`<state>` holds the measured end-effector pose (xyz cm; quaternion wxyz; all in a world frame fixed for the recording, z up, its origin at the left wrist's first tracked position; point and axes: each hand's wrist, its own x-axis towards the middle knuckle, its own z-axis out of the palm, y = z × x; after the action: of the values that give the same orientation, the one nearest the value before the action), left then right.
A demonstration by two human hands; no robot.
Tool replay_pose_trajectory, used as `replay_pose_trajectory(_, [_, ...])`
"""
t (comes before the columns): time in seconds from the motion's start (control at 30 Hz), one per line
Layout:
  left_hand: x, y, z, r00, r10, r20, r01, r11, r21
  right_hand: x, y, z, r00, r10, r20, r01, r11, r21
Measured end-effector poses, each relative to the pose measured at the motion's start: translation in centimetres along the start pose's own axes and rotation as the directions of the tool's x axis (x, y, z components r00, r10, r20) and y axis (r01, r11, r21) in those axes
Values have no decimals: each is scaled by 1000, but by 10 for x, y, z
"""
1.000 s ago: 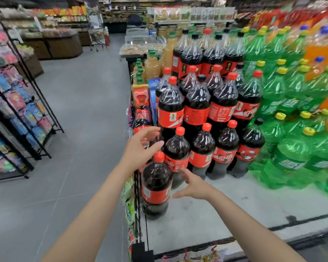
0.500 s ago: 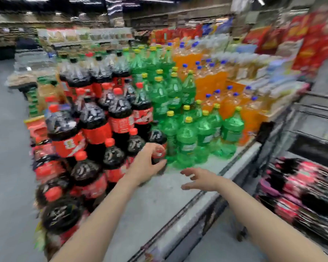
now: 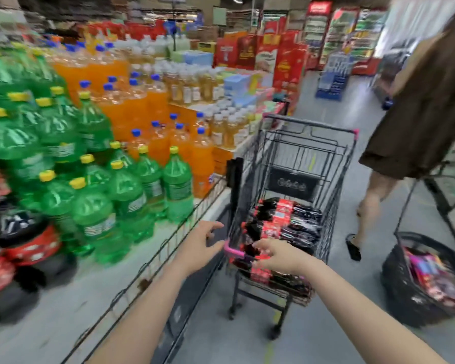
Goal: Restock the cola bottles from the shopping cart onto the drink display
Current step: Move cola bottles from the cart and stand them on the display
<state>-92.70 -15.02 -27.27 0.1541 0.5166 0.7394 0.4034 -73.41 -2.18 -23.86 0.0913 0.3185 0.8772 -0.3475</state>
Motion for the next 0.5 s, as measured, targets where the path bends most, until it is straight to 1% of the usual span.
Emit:
replay_pose_trajectory(0.2, [62,0,60,995,-6,100,8,1000,-21,19,81,-30,993,99,-56,-93,990,106])
replay_pose_trajectory(0.33, [109,-13,88,988,-16,156,16,1000,-2,47,119,-47,983,172,-71,-155,966,205])
replay_pose_trajectory(0.43, [144,-24,108,982,-3,191,7,1000,-19,69,143,-59,966,231,-117,-195,945,261])
replay_pose_trajectory(0.5, [164,-34,122,976,-33,215,41,999,-29,81,160,-65,949,287,-127,-242,927,285])
